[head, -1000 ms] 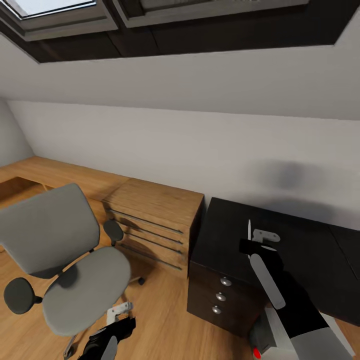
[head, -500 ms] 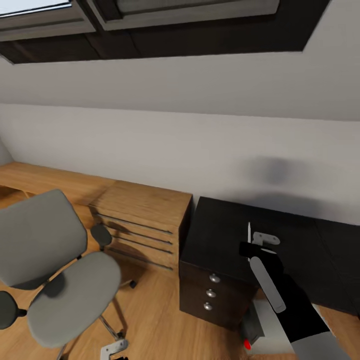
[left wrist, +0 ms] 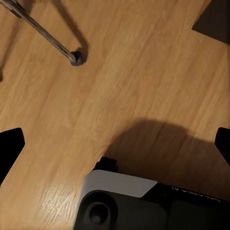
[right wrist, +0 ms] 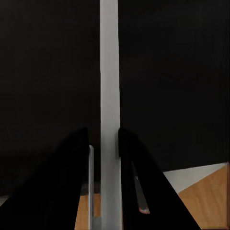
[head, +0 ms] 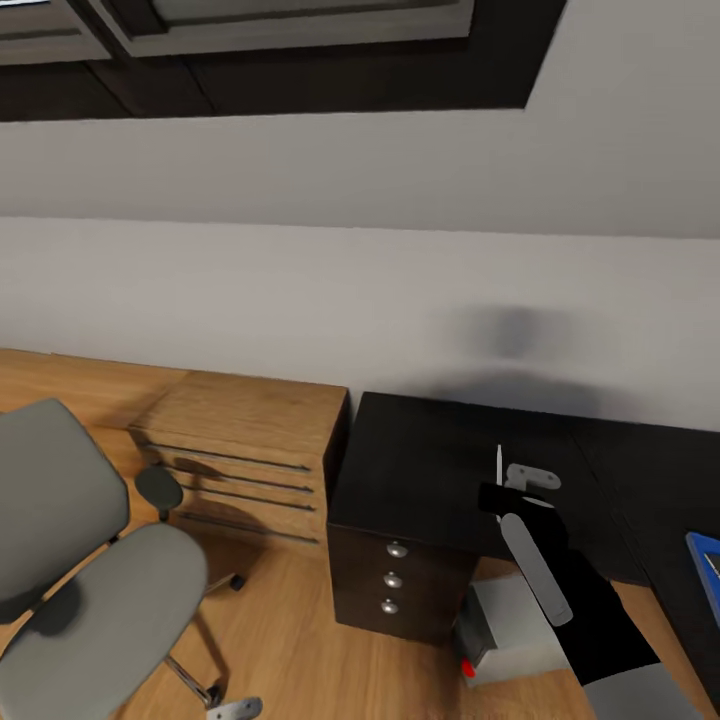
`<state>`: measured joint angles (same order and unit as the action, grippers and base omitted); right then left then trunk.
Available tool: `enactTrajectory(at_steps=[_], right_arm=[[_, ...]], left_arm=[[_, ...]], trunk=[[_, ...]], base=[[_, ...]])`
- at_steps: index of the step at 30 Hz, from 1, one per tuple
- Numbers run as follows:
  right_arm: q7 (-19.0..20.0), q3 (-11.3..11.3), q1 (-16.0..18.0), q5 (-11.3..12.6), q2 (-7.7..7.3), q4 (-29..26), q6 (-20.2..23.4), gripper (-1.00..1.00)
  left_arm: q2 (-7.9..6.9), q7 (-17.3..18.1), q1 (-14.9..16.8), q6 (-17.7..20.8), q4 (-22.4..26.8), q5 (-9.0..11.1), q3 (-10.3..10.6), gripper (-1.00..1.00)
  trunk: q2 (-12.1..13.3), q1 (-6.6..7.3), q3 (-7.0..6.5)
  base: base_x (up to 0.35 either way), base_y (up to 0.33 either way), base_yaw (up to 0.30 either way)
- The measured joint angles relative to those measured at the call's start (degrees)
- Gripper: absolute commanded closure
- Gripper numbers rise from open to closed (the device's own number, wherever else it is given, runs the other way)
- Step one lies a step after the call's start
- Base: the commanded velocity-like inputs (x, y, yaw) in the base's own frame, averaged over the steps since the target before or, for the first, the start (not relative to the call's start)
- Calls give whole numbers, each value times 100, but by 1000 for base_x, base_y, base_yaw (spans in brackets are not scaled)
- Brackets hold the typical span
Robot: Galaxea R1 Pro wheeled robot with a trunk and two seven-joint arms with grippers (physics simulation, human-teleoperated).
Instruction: In the bedroom, organize the workspace by keeping the computer under the desk, ensuring the monitor is on the desk, placing the keyboard on the desk next to the monitor, placing the mouse on the desk next to the keyboard, moving the folder from the swivel chair onto the desk next to the mouse, stacking the notebook on top of the folder with the pen on top of the notebook, and positioning the swivel chair next to the desk.
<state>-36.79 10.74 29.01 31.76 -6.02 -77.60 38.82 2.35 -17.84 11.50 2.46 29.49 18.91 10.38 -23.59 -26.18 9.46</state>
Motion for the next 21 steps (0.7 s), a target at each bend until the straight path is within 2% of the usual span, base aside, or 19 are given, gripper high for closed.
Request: enactTrajectory(at_steps=[6,21], right_arm=[[9,3,0,0,1,23,-12,100],[27,5,0,-4,3,40,-37,100]], left_arm=[[-8,2,-1,-261,-59,-2,-11,-100],[-19,-21,-2,-347,-126,10,-49,-100]], trunk=[[0,0,0],[0,0,0]], base=[[0,0,-267],[0,0,-268]])
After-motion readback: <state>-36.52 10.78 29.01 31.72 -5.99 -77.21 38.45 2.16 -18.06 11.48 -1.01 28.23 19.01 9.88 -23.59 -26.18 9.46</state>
